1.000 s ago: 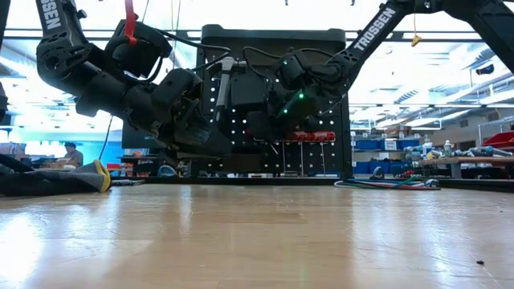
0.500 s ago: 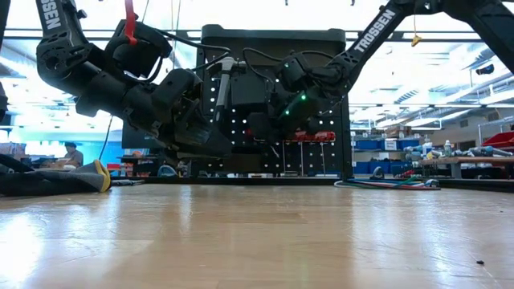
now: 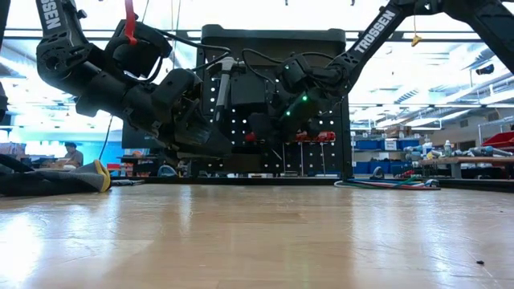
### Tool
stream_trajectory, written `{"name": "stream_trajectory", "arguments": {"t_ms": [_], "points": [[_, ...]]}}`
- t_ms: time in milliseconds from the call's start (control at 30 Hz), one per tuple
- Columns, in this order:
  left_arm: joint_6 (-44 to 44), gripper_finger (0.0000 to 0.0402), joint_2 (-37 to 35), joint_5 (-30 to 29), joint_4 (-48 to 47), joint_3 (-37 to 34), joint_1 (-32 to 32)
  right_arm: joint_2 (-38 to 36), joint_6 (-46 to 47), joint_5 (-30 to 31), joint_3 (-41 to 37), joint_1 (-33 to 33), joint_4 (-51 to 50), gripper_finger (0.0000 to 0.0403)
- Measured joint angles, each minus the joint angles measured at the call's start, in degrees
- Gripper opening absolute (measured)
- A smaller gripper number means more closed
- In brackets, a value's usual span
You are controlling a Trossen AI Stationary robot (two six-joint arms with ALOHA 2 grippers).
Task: Hang tools onto peg board
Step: Hang the red allen wrench on the peg board
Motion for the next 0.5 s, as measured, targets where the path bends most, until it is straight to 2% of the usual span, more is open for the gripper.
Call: {"name": "stream_trajectory", "arguments": {"t_ms": [500], "points": [[0.0,0.0125,0.0,0.0,0.0,0.0,0.0,0.0,-0.2,0.4,0.0,-0.6,-3.2,0.0167]]}}
